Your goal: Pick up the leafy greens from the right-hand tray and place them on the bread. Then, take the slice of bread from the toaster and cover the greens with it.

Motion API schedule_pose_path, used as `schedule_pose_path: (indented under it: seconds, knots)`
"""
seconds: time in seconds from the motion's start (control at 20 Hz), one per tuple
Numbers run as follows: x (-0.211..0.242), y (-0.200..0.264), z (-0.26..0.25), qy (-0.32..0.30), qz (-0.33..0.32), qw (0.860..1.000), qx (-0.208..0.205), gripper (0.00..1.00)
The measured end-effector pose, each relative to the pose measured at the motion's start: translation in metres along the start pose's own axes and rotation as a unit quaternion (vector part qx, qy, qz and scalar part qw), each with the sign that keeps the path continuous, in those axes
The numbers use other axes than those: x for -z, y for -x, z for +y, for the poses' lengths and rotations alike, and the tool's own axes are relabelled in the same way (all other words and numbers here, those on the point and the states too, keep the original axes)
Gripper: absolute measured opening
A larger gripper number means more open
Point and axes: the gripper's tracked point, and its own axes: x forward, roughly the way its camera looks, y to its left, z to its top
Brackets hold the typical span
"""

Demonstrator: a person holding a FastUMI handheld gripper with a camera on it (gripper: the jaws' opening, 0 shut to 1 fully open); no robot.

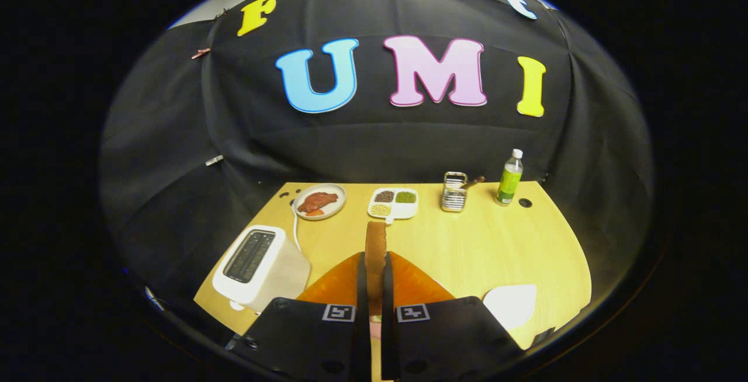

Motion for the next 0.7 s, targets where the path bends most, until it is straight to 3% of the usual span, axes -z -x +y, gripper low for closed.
schedule_pose_path:
  seconds: [0.35,0.5,0.7]
  knots:
    - [0.07,-0.039,-0.006,-0.083,0.063,0.994,-0.013,0.11]
    - [0.089,-0.05,-0.001,-0.09,0.071,0.993,-0.025,0.11]
    - [0.103,-0.071,-0.01,-0.148,0.078,0.985,-0.037,0.11]
